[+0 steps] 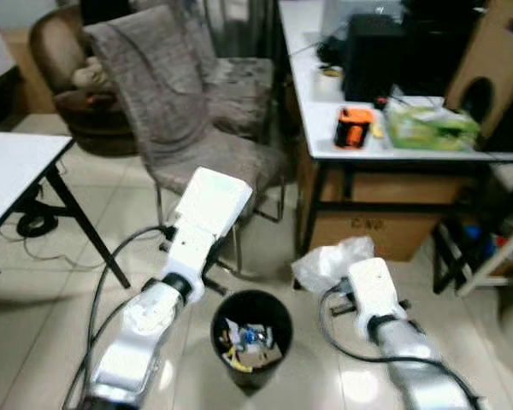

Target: Picking trash to rubbish bin

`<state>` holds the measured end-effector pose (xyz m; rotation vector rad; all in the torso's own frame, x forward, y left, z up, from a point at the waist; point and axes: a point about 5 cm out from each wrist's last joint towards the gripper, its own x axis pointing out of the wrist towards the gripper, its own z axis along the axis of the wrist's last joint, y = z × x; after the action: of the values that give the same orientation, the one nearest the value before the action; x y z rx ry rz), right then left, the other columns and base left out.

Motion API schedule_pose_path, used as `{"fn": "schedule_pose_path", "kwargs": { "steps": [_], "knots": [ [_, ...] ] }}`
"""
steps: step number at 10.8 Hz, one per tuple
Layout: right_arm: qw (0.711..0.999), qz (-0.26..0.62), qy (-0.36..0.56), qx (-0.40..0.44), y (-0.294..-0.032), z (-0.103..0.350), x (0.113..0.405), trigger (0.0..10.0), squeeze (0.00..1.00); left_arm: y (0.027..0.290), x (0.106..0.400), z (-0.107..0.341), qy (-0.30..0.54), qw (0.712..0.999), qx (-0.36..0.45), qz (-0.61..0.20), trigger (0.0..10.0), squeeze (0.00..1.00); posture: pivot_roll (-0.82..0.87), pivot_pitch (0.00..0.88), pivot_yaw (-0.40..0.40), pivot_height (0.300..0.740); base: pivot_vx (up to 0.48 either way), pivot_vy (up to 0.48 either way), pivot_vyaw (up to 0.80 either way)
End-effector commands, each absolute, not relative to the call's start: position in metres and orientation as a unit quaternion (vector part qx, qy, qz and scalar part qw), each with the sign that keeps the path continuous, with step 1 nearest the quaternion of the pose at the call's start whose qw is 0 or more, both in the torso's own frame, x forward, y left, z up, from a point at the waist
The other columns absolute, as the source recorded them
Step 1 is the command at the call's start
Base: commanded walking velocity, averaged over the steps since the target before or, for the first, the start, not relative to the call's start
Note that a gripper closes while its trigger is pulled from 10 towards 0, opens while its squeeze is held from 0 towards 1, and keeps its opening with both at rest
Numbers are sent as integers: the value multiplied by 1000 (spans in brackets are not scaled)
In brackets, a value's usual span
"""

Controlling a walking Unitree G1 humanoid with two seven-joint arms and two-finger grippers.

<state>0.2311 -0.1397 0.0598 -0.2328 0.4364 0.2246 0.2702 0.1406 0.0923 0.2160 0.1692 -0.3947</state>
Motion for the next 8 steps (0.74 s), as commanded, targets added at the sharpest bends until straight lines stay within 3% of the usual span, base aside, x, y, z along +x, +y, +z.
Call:
{"fn": "schedule_pose_path", "kwargs": {
  "steps": [1,3,5,8],
  "knots": [
    [964,101,216,-118,-147,62,231,10000,0,136,274,97,73,971,108,-201,10000,0,-87,29,20,740,356,0,0],
    [963,104,217,-117,-148,62,232,10000,0,135,274,96,74,970,107,-203,10000,0,-91,29,19,740,356,0,-800],
    [960,117,219,-131,-146,61,232,10000,0,138,275,87,96,969,128,-191,10000,0,-95,27,19,740,157,0,0],
    [943,187,229,-154,-137,59,227,10000,0,152,281,45,204,936,223,-177,10000,0,-106,34,22,740,0,0,0]
  ]
}}
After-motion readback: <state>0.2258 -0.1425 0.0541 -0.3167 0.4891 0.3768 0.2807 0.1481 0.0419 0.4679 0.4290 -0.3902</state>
